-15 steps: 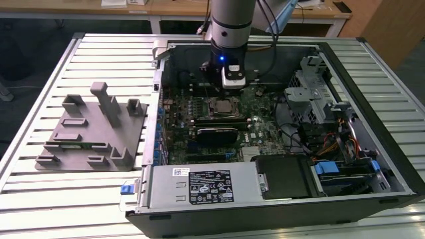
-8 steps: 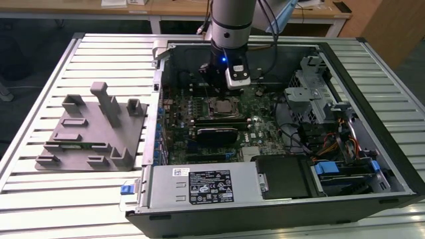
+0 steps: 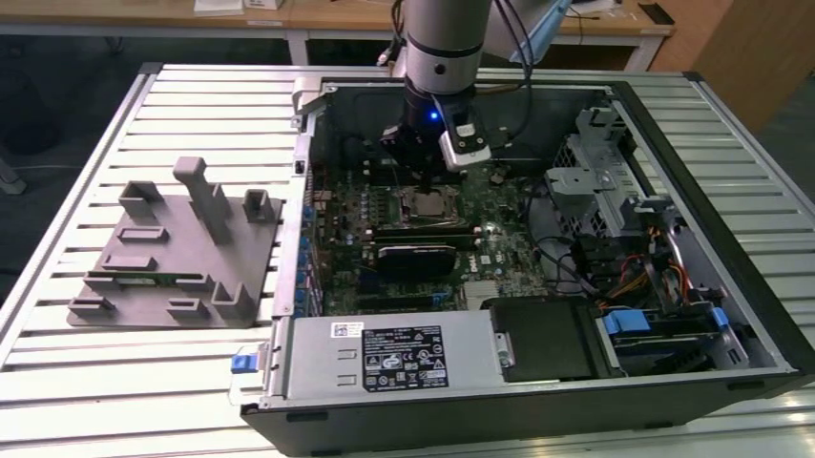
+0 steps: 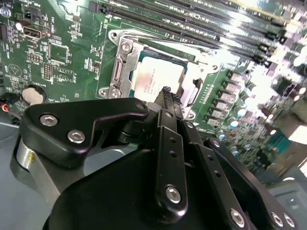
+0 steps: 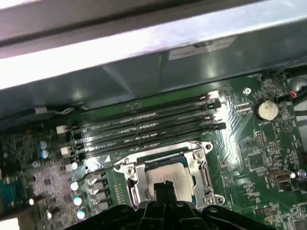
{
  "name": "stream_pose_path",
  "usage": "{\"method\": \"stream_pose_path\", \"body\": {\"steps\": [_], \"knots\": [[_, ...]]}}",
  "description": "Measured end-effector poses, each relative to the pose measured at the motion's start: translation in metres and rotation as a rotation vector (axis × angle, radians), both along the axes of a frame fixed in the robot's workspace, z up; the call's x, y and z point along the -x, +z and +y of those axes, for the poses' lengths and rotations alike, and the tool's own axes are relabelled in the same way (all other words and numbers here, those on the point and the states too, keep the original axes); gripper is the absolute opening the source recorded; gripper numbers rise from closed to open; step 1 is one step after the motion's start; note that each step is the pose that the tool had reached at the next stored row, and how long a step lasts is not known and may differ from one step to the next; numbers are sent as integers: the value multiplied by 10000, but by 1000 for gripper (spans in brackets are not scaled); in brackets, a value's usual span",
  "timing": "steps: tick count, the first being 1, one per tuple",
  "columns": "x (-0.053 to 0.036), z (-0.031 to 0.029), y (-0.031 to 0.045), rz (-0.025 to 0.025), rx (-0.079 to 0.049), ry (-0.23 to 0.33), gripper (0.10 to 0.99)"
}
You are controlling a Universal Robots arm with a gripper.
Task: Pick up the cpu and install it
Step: 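Close the cpu cover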
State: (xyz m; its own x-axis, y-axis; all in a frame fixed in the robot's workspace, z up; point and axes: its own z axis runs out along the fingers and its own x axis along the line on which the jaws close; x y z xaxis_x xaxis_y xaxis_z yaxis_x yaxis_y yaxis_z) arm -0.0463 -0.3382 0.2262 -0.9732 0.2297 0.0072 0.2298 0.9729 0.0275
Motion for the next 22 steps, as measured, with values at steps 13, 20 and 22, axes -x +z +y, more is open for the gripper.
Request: {"method": "stream_pose_path", "body": {"steps": [13,20,22], "knots": [[11,-1,-40,-100,50,13,106],[75,-1,-57,-236,52,16,106],[94,-1,-62,-288,53,17,106]]}}
